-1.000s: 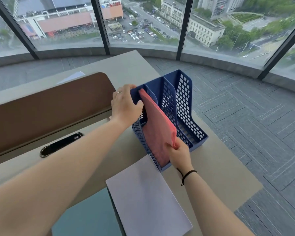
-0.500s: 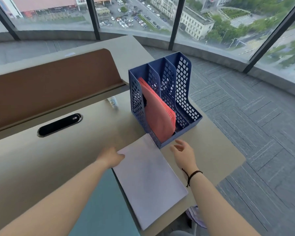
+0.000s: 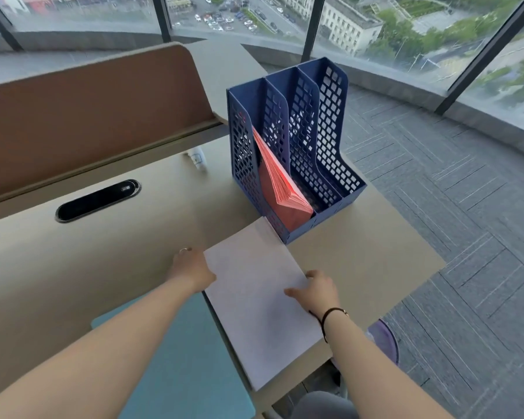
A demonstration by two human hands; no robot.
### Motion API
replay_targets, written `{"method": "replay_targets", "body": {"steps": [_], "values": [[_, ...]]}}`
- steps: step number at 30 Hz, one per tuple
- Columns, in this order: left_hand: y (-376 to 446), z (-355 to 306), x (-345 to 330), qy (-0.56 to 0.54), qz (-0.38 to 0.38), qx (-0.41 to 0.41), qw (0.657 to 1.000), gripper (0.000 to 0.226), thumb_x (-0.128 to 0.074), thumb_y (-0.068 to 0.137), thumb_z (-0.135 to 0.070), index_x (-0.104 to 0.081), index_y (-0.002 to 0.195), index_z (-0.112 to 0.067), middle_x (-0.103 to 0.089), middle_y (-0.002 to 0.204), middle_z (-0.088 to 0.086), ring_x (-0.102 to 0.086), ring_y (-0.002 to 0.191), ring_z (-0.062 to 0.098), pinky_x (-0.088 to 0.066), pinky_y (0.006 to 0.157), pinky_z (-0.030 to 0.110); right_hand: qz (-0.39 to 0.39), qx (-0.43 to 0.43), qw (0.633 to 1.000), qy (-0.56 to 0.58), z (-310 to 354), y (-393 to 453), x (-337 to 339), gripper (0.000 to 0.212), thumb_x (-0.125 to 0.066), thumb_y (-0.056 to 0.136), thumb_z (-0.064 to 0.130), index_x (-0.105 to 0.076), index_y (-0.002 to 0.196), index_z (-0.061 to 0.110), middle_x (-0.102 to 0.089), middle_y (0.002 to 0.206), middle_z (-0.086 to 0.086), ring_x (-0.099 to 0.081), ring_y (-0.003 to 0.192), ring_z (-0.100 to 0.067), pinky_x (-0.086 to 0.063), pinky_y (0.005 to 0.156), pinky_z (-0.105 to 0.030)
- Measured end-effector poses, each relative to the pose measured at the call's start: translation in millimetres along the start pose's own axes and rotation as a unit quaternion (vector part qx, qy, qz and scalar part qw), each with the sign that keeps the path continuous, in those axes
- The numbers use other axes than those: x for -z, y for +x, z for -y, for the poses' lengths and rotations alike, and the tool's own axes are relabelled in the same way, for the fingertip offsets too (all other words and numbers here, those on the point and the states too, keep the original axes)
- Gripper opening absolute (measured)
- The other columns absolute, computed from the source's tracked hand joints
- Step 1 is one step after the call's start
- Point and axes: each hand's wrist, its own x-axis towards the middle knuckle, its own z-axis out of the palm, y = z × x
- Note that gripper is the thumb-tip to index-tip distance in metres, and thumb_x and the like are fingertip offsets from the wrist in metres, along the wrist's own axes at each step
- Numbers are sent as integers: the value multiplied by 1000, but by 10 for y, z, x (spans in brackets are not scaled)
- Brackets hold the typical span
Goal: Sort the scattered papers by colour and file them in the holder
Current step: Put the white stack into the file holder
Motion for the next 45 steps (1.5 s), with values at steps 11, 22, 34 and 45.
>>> {"method": "replay_targets", "body": {"steps": [11, 22, 34, 45], "values": [[108, 13, -91, -21, -19, -6, 1000, 66, -74, 65, -19, -56, 128, -20, -54, 128, 15, -45, 128, 33, -48, 96, 37, 14, -8, 998, -64, 133, 129, -60, 63, -76, 74, 49, -55, 118, 9, -49, 123, -11, -54, 109, -30, -51, 87, -36], [45, 24, -130, -53, -32, -3, 998, 72, -79, 70, -20, -47, 135, -17, -50, 134, 14, -38, 133, 30, -44, 98, 39, 110, 100, 979, 140, 250, -100, 232, 23, -73, 81, 10, -71, 104, 9, -75, 104, -14, -71, 97, -35, -58, 85, -46], [-544, -160, 229, -707, 157, 46, 688, 32, -63, 77, -26, -62, 108, -17, -58, 102, 8, -53, 76, 17, -40, 65, 26, 187, 372, 875, 248, 943, -1295, 836, 16, -72, 81, 4, -73, 87, 20, -72, 88, -1, -66, 79, -17, -56, 74, -35], [-1164, -169, 1288, -672, 94, -176, 713, 14, -62, 93, -14, -73, 98, -7, -75, 97, 11, -69, 77, 21, -54, 70, 27, -18, 329, 855, 401, 985, -1909, 1387, 23, -62, 90, -9, -73, 100, 8, -78, 99, -12, -72, 89, -29, -58, 84, -44]]}}
